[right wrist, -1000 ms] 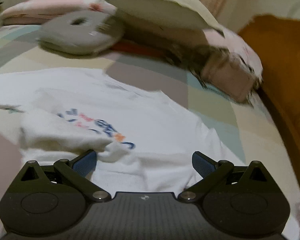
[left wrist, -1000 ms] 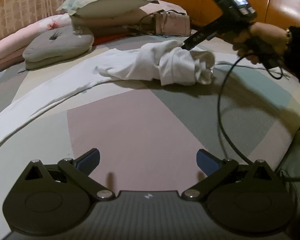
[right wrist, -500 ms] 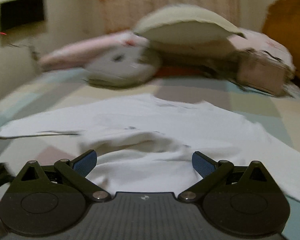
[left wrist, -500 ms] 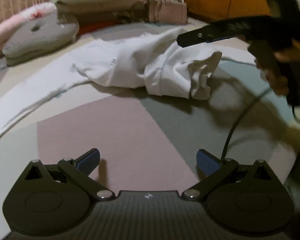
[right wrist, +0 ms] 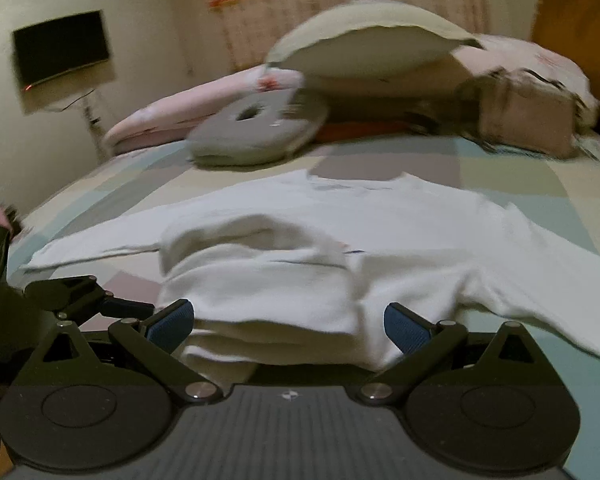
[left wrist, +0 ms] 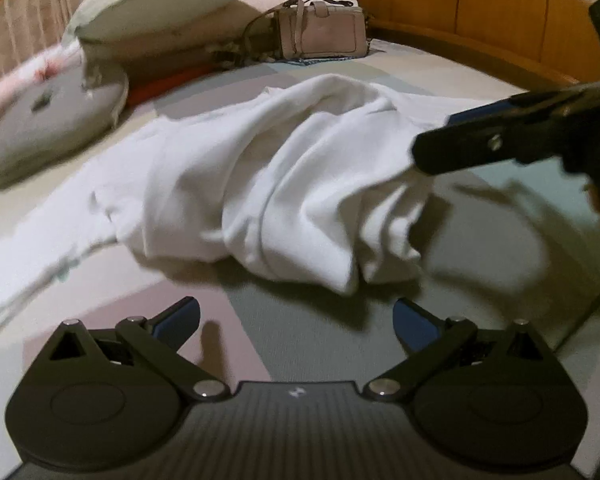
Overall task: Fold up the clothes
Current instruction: 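Tuck and smooth the folded hem edge with the right tool, then grasp the folded hem bundle with the left tool while the right tool grasps it too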
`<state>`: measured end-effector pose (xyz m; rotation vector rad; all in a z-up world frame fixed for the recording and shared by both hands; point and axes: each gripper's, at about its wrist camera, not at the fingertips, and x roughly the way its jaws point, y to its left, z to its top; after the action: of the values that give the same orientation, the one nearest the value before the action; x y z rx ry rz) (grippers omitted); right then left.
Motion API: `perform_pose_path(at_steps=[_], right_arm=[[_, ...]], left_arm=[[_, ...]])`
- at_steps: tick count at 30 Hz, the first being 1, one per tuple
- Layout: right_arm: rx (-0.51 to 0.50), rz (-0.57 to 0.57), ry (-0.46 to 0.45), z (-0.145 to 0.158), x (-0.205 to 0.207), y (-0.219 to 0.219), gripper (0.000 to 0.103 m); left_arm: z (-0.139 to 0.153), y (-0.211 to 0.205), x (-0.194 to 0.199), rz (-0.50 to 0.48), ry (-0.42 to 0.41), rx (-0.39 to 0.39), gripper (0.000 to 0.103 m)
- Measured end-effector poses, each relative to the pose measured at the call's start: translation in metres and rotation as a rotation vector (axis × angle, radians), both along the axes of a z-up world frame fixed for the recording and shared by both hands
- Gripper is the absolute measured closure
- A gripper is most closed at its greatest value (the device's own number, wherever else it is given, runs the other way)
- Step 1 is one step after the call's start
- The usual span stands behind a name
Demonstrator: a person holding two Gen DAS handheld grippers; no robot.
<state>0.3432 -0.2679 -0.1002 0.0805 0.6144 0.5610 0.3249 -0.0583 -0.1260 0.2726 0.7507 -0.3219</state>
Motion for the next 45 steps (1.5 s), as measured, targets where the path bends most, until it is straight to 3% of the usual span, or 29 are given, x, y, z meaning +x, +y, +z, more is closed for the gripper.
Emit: perform_pose_path(at_steps=[4,10,20,23,27,31,36,38,45], right_arm=[[-0.007,-0.022,0.017,-0.004,0.004,-0.003,0.000],[-0.032,-0.026,0.024,-0.008,0.007,0.002,0.000],[-0.118,-0.048,0.044,-0.010,0.004,0.006,0.000],[-0.186,-0.033,0.053,-0.012,-0.009,0.014,0.000],[-0.235,-0.011,0.065,-0.013,-0.023,0.023,0.000],[-0.224,-0.022,0.073,-0.010,-0.023,0.029,0.000],[-0.209,-0.035,0.084,-0.006,-0.023,0.037,0.000],[-0.204,-0.040,0.088,-0.005,-0.023,0.040,0.000],[-0.190,-0.064,0.098,-0.001,-0.023,0.046,0.000]], left_arm=[[0.005,0.003,0.004,0.013,-0.055,0.043,0.001],[0.019,0.032,0.001,0.118,-0.107,0.013,0.001],[0.006,-0.007,-0.011,-0.031,-0.079,0.058,0.001],[0.001,-0.013,-0.009,-0.026,-0.101,0.119,0.001],[0.004,-0.010,-0.005,-0.017,-0.138,0.135,0.001],[0.019,0.007,-0.007,0.031,-0.197,0.121,0.001],[0.032,0.040,-0.003,0.108,-0.189,0.069,0.001],[0.034,0.042,-0.004,0.087,-0.179,0.045,0.001],[0.018,0.010,-0.004,-0.057,-0.170,0.091,0.001]])
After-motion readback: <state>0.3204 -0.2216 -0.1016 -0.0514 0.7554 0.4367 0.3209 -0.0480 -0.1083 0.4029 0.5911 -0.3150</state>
